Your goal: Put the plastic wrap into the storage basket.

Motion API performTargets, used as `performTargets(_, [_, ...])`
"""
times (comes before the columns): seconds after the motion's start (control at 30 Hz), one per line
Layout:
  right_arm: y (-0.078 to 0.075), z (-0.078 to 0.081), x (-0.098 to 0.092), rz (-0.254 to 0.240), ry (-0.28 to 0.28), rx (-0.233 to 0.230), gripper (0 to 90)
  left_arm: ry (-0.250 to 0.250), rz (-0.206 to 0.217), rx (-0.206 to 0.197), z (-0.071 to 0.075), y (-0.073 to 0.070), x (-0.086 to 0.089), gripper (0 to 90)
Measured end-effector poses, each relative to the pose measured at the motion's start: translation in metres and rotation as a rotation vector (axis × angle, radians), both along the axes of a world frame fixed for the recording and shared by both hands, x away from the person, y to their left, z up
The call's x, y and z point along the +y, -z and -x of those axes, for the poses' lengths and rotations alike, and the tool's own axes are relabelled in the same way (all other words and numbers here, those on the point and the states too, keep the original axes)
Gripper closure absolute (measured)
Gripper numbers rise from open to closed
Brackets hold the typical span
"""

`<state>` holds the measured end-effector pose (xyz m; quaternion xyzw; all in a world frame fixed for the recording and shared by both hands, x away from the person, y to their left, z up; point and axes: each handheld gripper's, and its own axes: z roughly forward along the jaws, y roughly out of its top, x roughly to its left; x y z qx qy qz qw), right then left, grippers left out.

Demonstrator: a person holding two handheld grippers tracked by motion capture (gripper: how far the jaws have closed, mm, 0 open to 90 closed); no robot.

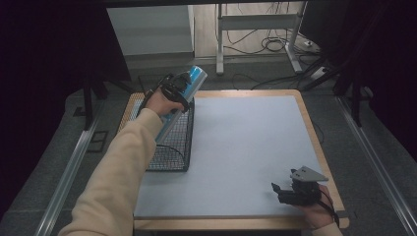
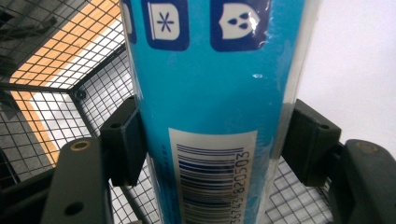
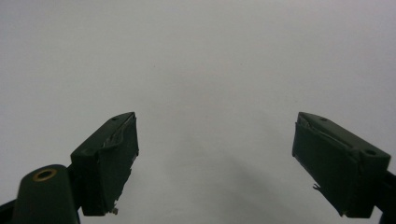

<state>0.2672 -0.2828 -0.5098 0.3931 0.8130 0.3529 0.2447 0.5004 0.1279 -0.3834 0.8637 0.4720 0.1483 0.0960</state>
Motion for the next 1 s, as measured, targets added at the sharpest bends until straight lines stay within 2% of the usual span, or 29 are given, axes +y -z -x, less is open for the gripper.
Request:
performTargets(0.2, [0.001,0.000,0.000,0.004,0.003,-0.001,14.8,-0.027,-0.013,0.005,-0.012,0.014,0.004,31.8])
performTargets(0.33, [0.001,0.000,-0.001,0.005,0.006,0.000,14.8,-0.028,-0.023,-0.001,-0.018,0.021,0.006,31.7])
performTargets(0.5, [0.002,-0.001,-0.001,0.010,0.009,0.001,14.8,-0.035,-0.014,0.005,-0.024,0.030,0.006,31.7])
performTargets(0.63, [0.002,-0.001,-0.001,0.011,0.012,0.003,14.8,-0.046,-0.040,0.018,-0.029,0.038,0.005,31.6])
performTargets(0.77, [0.002,-0.001,-0.001,0.011,0.013,0.003,14.8,-0.076,-0.042,0.009,-0.033,0.042,0.008,31.6])
performTargets(0.83, [0.002,-0.001,-0.001,0.013,0.012,0.005,14.8,-0.066,-0.042,0.000,-0.033,0.043,0.008,31.4])
performTargets(0.93, [0.003,-0.001,0.000,0.013,0.010,0.007,14.8,-0.050,-0.071,-0.029,-0.031,0.042,0.005,30.5])
performTargets(1.0, [0.003,0.000,0.001,0.015,0.007,0.005,14.8,-0.058,-0.043,-0.046,-0.030,0.039,0.006,29.8])
